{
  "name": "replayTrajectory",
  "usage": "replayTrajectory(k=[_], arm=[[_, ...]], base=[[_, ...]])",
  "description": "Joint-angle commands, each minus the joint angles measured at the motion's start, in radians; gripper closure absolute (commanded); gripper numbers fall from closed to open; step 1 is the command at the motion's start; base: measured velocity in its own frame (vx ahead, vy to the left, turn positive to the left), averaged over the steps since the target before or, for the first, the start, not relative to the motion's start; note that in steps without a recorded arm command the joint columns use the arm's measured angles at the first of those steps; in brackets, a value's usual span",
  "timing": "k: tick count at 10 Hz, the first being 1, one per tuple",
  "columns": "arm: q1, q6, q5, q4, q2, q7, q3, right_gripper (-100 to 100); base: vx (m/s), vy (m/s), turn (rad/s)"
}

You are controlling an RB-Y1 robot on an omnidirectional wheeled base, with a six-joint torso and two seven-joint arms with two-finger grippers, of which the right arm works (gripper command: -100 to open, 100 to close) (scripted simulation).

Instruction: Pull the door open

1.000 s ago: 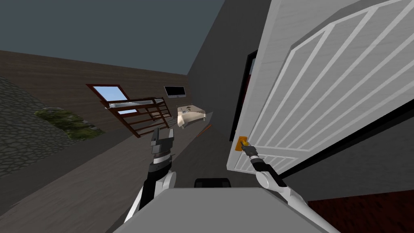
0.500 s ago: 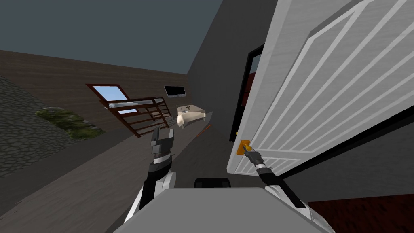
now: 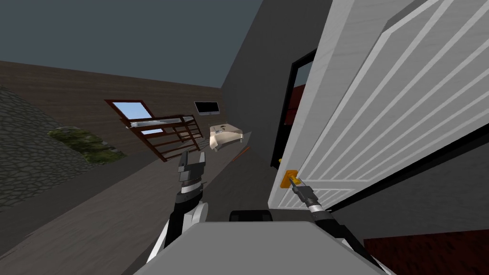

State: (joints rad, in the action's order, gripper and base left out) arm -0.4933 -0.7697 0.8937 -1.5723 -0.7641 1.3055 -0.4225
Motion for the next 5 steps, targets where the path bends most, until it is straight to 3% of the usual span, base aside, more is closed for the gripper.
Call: replayTrajectory(k=[1,4,5], arm=[[-0.05,-0.026,-0.022,-0.039,-0.018,0.018,-0.02,100],[-0.116,-0.069,-0.054,-0.08,-0.047,0.044,-0.041,100],[-0.102,-0.054,-0.046,-0.073,-0.038,0.031,-0.033,100]], base=[[-0.021,-0.063,0.009],[-0.054,-0.08,0.019],[-0.037,-0.042,0.017]])
